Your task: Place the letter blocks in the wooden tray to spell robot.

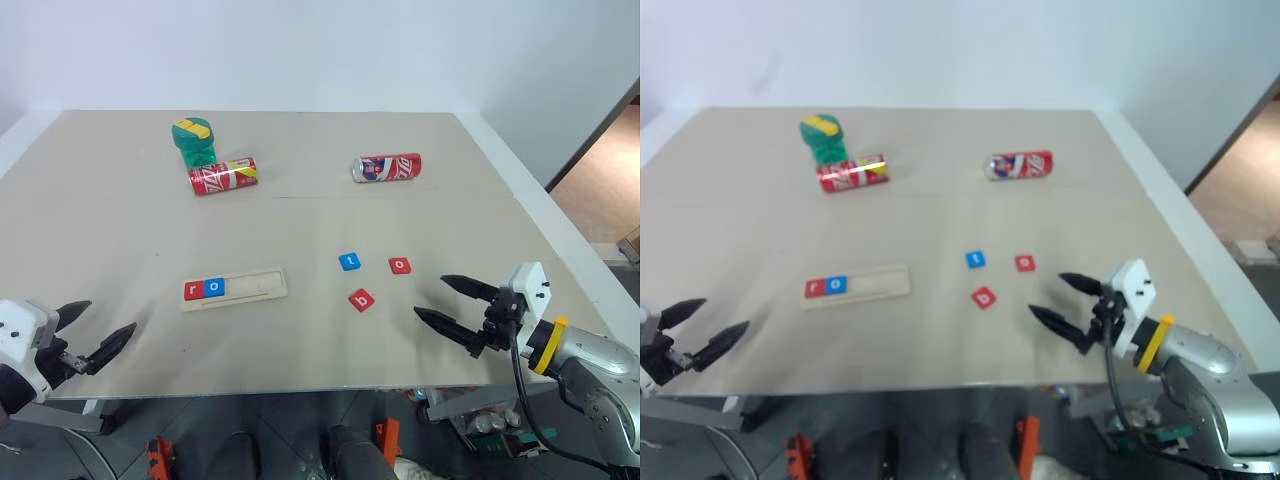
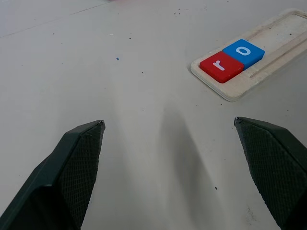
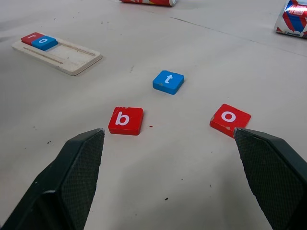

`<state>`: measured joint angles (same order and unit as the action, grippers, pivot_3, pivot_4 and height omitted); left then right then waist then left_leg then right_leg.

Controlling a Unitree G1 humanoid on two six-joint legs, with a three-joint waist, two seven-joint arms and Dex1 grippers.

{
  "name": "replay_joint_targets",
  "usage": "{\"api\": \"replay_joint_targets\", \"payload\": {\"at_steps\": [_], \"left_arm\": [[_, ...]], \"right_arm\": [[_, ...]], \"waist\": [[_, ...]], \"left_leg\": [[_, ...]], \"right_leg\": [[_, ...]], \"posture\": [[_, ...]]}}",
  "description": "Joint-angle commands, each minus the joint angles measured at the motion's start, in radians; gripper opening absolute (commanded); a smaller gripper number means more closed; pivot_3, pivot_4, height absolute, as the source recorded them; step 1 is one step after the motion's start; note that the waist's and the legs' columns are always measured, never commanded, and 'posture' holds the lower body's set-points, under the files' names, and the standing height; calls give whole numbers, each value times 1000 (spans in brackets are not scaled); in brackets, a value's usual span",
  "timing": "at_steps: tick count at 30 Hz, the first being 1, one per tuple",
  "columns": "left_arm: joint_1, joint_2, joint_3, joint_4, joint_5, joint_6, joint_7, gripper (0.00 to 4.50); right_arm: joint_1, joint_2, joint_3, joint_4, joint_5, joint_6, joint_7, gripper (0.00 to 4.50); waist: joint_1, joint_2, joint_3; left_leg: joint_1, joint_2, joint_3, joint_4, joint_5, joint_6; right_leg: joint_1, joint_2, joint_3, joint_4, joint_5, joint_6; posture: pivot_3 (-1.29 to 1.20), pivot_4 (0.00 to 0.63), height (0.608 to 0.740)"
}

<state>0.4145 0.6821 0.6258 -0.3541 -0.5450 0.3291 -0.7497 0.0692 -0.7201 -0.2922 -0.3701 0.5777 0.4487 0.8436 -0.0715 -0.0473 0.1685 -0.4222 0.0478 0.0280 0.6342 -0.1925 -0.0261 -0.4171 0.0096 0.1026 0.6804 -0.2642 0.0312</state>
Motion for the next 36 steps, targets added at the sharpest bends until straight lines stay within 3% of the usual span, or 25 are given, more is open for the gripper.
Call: {"api": "replay_joint_targets", "payload": {"at_steps": [1,8,12,19,25,36], "left_arm": [[-42,32,24,12,19,-21,2,4500],[-135,48,-36,13,31,-11,-13,4500],[-217,96,-175,48,97,-79,-102,4500],[-573,157,-487,259,160,-150,-376,4500],[-864,139,-690,548,260,-214,-591,4500],[-1059,60,-774,849,355,-332,-681,4500]], "right_arm": [[-1,-18,-42,-43,23,9,-5,4442],[-9,-34,-32,-54,12,12,-6,4442],[-60,-23,43,-66,3,7,5,4442],[-289,24,274,11,-17,14,102,4442],[-459,84,405,149,-98,-59,184,4442],[-508,149,444,238,-174,-136,209,4442]], "waist": [[0,0,0],[3,0,0],[3,0,0],[3,1,1],[2,1,1],[10,1,1]], "left_leg": [[0,0,0,0,0,0],[0,0,1,-1,0,0],[-1,0,1,-1,-1,-1],[1,-1,1,0,1,0],[-3,-1,0,0,1,1],[-10,-1,-3,2,0,2]], "right_leg": [[0,0,0,0,0,0],[0,1,-2,0,0,0],[0,2,-2,0,0,1],[1,4,-3,0,3,0],[-1,6,-3,0,5,6],[-6,7,-4,2,7,3]], "posture": [[0,150,740],[0,150,740],[0,150,740],[0,150,740],[0,150,740],[0,150,740]]}}
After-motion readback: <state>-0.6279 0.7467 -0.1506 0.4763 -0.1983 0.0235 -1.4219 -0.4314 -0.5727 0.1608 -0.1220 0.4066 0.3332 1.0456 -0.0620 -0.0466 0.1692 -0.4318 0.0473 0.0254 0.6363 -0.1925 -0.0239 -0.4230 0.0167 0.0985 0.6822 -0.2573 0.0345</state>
